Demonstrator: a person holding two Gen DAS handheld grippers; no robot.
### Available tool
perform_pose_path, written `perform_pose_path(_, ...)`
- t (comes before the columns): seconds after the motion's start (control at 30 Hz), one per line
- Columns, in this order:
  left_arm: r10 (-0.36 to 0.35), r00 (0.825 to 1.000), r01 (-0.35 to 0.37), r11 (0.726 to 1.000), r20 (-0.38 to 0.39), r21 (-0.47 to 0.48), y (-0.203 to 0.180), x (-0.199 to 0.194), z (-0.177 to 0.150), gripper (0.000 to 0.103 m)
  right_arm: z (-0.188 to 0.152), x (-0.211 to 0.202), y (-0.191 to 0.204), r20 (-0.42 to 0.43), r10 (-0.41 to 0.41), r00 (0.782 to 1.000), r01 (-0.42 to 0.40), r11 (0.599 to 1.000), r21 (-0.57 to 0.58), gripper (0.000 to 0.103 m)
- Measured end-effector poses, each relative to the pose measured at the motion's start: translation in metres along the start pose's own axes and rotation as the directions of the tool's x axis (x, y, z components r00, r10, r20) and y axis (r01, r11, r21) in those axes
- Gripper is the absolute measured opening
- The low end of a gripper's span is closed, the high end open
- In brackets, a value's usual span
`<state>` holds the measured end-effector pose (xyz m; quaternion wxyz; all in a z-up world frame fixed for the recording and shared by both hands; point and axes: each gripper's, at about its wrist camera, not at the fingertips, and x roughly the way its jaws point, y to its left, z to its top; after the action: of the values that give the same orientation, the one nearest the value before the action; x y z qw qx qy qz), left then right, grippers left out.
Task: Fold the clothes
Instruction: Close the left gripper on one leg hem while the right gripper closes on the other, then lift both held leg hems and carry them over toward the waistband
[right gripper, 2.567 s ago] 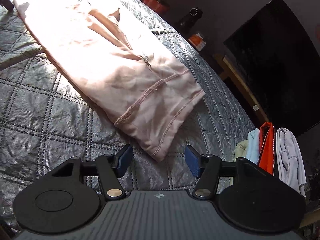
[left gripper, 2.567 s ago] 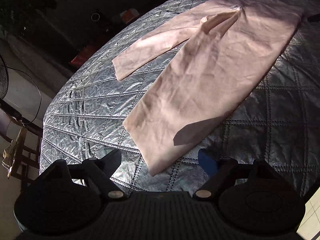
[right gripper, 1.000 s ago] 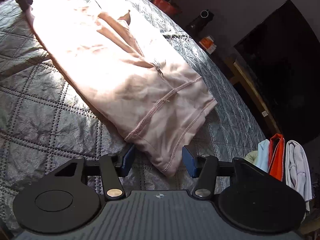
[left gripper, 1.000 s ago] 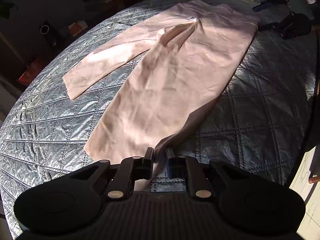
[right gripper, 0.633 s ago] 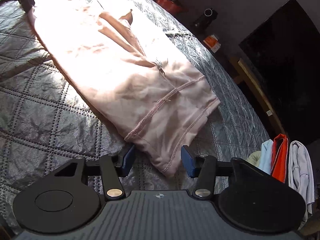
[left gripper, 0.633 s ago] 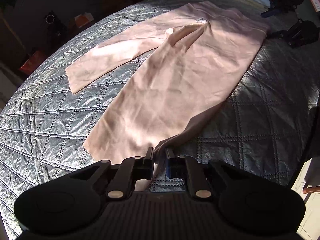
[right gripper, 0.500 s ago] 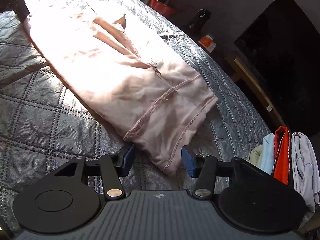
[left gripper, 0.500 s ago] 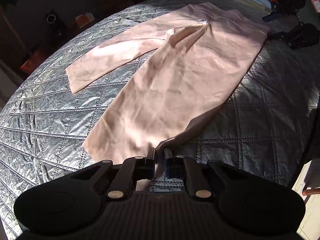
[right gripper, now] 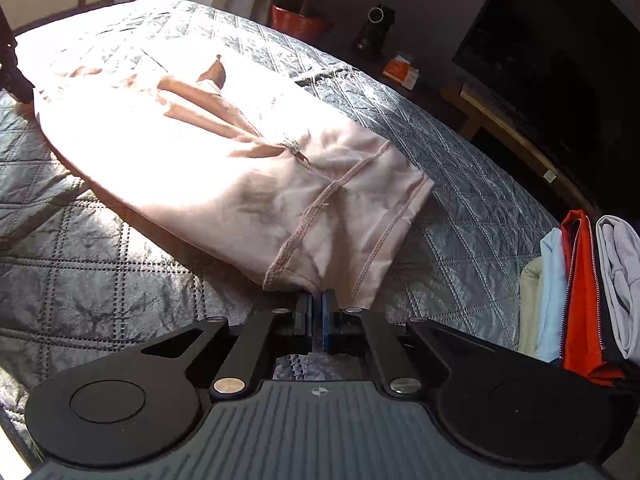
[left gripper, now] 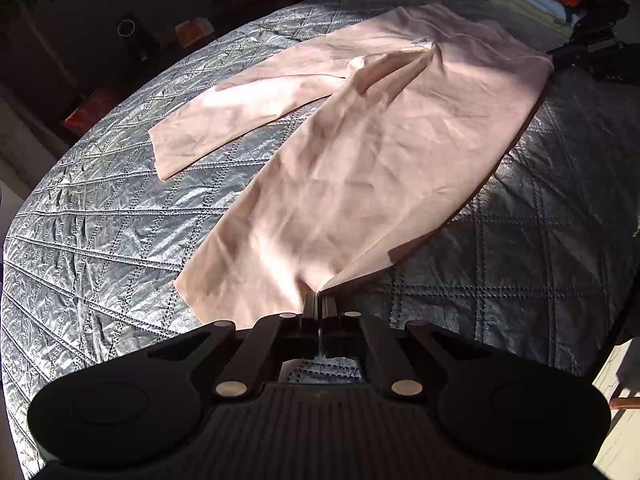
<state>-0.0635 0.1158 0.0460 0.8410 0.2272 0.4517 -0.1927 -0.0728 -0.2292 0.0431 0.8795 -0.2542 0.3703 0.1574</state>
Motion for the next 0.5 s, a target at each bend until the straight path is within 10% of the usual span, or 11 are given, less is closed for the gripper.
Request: perform_pose_path(0.5, 0.078, 0.980, -0.016, 0.949, 0.186, -0.316, 0.016, -0.095, 0.015, 0.001, -0.006, -0.083, 0.004, 0.024, 0.020, 1.000, -0.020, 1.000, -0.006, 0.005)
